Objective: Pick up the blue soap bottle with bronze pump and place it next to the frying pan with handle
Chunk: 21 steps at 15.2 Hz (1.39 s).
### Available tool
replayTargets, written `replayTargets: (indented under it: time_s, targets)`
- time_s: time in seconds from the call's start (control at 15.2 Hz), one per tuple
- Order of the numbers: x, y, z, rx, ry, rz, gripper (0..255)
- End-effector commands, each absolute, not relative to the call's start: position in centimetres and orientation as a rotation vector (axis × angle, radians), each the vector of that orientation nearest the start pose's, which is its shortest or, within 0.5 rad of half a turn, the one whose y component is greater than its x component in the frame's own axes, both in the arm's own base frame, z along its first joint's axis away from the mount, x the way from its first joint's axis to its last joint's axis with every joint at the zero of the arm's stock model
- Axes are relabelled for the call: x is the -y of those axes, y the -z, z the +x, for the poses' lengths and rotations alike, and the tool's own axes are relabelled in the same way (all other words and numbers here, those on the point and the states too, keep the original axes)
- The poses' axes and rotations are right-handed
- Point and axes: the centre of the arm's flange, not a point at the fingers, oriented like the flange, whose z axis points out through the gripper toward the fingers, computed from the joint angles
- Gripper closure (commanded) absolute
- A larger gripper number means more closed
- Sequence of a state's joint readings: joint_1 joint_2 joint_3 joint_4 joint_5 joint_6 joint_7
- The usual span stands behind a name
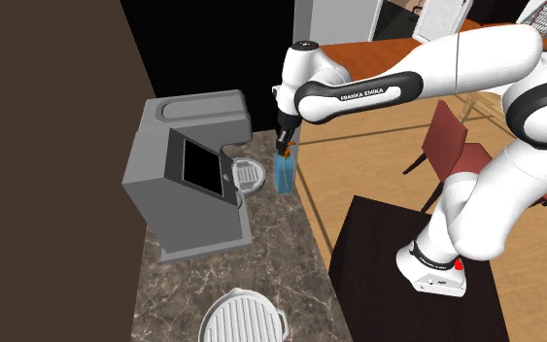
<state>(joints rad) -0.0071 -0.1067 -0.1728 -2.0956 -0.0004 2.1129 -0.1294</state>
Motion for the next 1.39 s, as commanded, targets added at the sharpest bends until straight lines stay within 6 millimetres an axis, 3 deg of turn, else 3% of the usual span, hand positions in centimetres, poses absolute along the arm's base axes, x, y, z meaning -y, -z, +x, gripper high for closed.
replayTargets:
  time_s: [0.0,1.32]
  targets:
    - [9.7,-49.1,52.5,-0.079,0.194,-3.136,255]
    - [9.7,-59.6,52.5,-0.079,0.194,-3.136,255]
